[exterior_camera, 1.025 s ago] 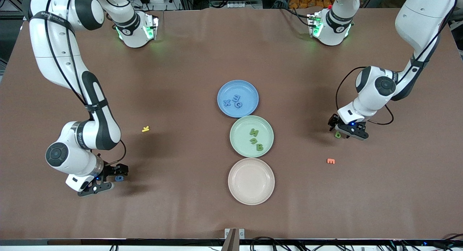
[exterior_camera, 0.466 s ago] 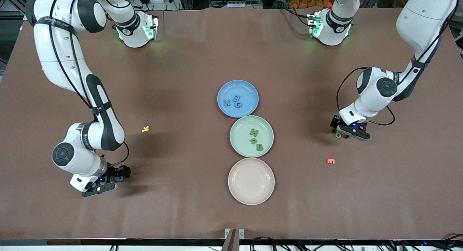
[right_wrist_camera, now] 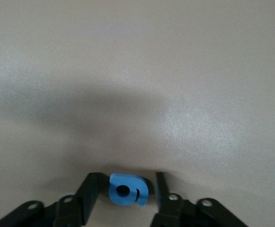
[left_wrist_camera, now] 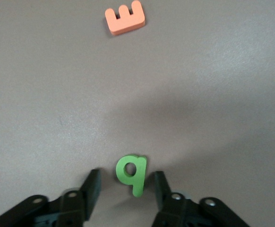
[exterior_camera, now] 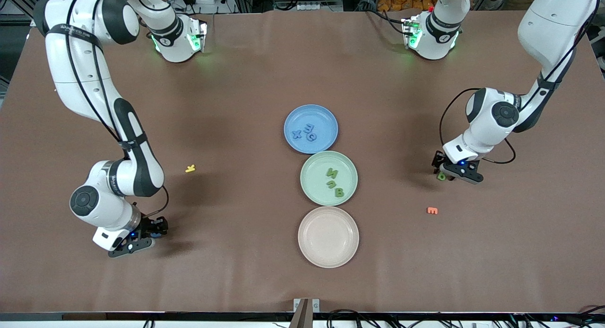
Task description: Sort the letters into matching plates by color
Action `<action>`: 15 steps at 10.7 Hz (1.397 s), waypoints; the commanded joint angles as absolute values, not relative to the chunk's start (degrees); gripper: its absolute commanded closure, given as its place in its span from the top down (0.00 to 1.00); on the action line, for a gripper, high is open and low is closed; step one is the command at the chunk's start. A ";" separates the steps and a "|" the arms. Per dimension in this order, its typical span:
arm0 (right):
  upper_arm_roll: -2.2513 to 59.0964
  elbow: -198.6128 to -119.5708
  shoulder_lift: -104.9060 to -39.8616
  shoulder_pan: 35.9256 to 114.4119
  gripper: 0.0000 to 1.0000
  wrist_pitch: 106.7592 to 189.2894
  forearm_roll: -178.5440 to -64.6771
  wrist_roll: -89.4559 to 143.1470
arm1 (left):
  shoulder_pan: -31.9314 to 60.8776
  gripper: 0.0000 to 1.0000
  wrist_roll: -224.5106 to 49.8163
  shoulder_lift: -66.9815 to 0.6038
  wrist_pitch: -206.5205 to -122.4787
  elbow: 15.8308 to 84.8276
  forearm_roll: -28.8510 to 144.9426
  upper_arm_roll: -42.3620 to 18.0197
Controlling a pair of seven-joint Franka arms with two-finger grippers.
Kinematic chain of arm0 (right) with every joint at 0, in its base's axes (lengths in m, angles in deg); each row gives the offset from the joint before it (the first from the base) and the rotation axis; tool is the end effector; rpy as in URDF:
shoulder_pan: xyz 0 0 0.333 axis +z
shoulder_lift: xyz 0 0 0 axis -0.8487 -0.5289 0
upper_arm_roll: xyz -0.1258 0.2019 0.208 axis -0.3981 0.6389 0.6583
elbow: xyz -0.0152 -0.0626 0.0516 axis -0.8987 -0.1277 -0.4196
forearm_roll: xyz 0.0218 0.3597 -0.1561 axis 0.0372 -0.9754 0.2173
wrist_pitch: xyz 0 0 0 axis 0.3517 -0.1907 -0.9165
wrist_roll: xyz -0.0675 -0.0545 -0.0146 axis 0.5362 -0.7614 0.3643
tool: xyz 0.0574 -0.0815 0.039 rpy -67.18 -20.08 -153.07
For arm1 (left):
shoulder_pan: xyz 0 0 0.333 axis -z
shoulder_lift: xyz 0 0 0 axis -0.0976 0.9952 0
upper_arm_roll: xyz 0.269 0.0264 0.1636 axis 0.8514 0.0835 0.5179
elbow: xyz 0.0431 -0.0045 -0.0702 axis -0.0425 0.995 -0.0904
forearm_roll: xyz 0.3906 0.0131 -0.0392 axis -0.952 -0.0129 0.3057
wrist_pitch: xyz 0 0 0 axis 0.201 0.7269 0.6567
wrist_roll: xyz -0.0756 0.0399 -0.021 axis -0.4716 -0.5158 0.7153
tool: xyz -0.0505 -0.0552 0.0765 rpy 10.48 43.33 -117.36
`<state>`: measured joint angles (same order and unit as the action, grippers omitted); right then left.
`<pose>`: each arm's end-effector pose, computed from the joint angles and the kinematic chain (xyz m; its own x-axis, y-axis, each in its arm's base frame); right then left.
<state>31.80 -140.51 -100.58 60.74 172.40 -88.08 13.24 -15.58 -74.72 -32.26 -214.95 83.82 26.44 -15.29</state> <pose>0.7417 0.0136 0.1749 0.9435 0.3028 0.1343 0.3018 -0.9530 0.0286 0.5298 -0.0332 0.1725 0.8878 -0.4176 0.1935 -0.4233 -0.9059 -0.0131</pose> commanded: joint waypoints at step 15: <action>31.50 -142.95 -96.83 61.32 0.28 169.79 -89.25 14.72 | -14.97 0.00 -89.04 -35.70 -188.18 67.10 26.29 -30.03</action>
